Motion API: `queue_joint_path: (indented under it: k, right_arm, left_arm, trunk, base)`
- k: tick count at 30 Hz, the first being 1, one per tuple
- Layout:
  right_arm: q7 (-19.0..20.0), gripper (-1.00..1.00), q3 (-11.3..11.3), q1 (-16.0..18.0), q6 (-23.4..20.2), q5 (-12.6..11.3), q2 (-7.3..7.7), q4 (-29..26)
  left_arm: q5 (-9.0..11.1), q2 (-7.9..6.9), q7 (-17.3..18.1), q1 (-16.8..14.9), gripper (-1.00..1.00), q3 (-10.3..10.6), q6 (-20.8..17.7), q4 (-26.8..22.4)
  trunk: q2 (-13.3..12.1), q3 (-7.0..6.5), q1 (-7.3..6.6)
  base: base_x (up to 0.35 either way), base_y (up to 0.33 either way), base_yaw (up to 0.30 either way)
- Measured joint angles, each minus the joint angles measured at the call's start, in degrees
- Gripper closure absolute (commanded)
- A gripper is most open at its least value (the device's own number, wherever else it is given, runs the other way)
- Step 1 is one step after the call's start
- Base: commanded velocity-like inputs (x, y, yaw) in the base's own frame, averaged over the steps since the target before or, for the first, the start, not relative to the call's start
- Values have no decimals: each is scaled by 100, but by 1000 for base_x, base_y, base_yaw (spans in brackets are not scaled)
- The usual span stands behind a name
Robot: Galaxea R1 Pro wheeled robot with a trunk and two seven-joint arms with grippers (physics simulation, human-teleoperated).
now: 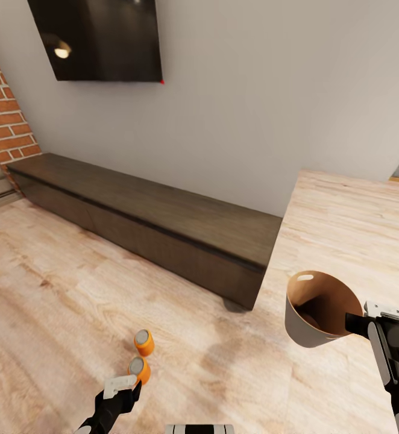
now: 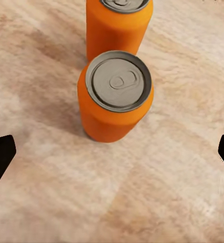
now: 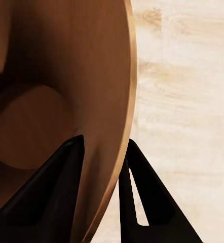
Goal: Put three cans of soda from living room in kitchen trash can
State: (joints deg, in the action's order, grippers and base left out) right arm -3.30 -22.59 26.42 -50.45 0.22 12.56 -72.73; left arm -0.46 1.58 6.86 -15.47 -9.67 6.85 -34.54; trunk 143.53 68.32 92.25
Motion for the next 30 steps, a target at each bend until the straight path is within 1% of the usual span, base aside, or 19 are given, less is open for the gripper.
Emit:
queue_joint_path:
  k: [7,16,25,30]
  right_arm:
    - [-1,100,1,1,1,-12,0,-1]
    - [0,100,1,1,6,-12,0,-1]
    - [-1,100,1,1,4,-15,0,-1]
    - [-1,100,0,1,5,-4,0,-1]
  left_arm:
    - [-4,0,0,0,-100,0,0,0]
    - [-2,0,0,0,-100,0,0,-3]
    - [-2,0,0,0,-100,0,0,-4]
    - [-2,0,0,0,-100,0,0,-1]
  trunk:
    - [0,13,0]
    - [0,14,0]
    - [0,15,0]
    - [0,43,0]
  base:
    - [263,0,0]
    - [144,0,0]
    - [36,0,0]
    - [2,0,0]
